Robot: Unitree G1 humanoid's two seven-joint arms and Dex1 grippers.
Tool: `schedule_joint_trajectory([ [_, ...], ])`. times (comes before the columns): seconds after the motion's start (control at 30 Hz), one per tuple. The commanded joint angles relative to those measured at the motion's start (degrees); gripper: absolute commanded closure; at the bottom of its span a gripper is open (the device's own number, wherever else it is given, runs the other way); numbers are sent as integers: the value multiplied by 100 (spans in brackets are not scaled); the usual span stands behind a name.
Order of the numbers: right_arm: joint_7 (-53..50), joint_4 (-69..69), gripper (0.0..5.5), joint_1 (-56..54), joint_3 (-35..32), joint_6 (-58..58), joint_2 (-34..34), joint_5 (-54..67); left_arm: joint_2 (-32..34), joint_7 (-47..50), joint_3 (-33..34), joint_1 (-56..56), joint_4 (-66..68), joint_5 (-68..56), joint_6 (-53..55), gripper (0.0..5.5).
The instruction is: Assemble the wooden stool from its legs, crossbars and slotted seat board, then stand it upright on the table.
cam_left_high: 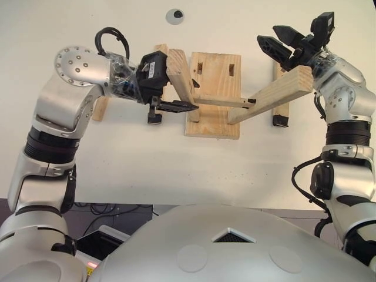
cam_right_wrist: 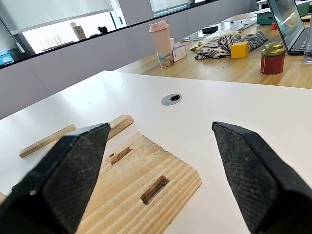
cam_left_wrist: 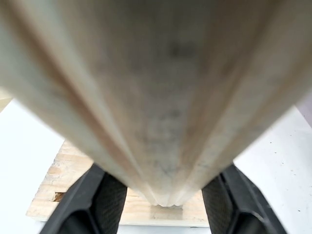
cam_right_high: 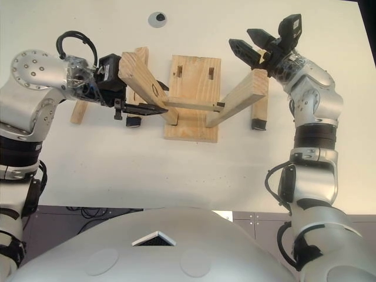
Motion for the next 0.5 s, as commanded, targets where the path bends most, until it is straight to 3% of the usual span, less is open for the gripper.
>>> schedule_joint_trajectory([
  [0.03, -6, -4, 165, 11, 115, -33, 113, -125, 191, 139, -1270, 1004, 1640, 1247, 609, 349],
  [0.33, -78, -100, 165, 8, 192, 62, 167, -60, -252, 238, -1579, 1093, 2342, 1046, 687, 349],
  [0.4, -195, -215, 165, 11, 82, -14, 156, -20, -305, 343, -1284, 1088, 2156, 863, 491, 349],
  [0.5, -379, -510, 165, -44, -194, 11, 55, 163, -573, 859, -379, 777, 1565, 198, 692, 288],
])
